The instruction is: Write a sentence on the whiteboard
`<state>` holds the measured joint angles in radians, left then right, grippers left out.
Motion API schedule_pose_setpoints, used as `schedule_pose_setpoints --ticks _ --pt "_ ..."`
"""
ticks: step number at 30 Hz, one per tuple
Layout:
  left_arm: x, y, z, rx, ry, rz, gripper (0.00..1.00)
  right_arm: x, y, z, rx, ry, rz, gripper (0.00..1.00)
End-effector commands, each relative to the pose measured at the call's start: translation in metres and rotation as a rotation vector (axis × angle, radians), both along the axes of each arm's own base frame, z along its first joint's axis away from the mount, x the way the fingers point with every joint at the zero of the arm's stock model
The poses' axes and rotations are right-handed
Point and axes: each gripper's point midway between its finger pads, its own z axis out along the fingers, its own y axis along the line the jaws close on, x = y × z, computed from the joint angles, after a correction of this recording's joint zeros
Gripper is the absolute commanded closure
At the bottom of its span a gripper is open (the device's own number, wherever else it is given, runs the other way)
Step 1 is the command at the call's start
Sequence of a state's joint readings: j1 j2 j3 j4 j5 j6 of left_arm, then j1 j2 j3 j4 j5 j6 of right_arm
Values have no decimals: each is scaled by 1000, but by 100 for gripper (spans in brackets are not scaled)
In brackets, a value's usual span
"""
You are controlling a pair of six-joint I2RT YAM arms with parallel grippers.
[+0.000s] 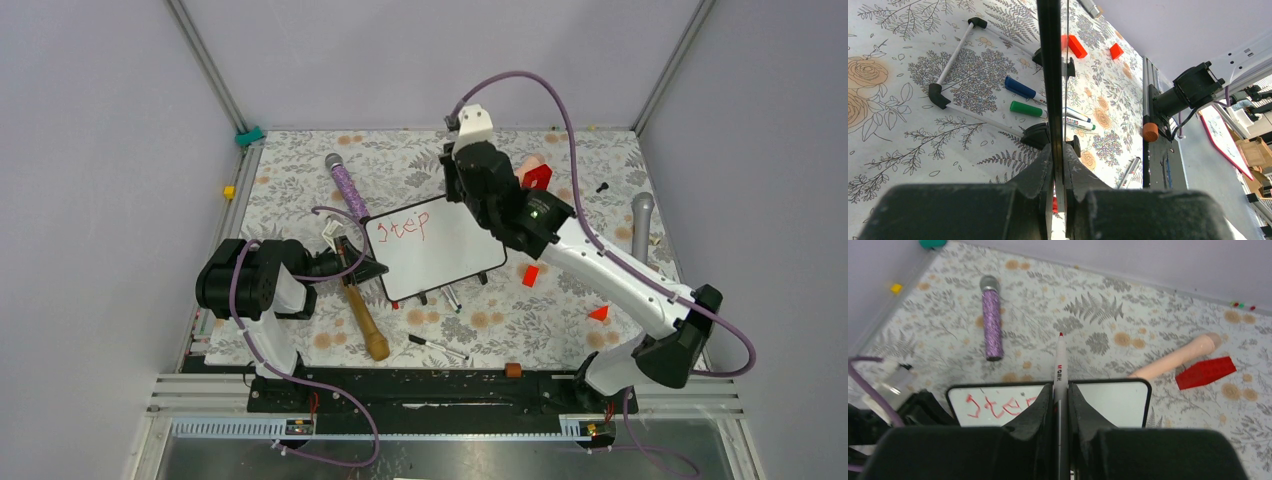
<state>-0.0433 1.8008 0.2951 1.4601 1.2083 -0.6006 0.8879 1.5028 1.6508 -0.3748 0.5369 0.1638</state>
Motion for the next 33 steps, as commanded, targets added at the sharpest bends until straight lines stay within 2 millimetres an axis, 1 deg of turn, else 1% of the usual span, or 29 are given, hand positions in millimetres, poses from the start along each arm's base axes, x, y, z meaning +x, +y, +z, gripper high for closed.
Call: schedule_pose_setpoints --ticks 1,7,9,11,18,24,30,33 --pt "-14 -5 -4 16 -61 -87 100 -6 -17 -5 56 -65 -22 100" --pt "-13 -5 -4 16 -61 -85 100 -17 -26 -27 65 -42 -20 100" --pt "-12 -5 -4 16 -60 -81 100 -20 -26 -36 68 -31 -8 100" --pt "-13 -5 -4 16 -61 -83 100 -23 -25 -50 58 -15 8 100" --pt "-13 -5 -4 17 -62 -81 100 -35 -25 -83 57 52 43 100" --pt "-12 -5 -4 16 -61 -79 100 -40 -17 -95 68 98 78 100" --pt "-12 -5 -4 16 -61 -78 100 -46 -15 -121 53 158 89 100" --pt "-12 -5 -4 16 -61 -79 100 -44 -15 -122 51 144 94 100"
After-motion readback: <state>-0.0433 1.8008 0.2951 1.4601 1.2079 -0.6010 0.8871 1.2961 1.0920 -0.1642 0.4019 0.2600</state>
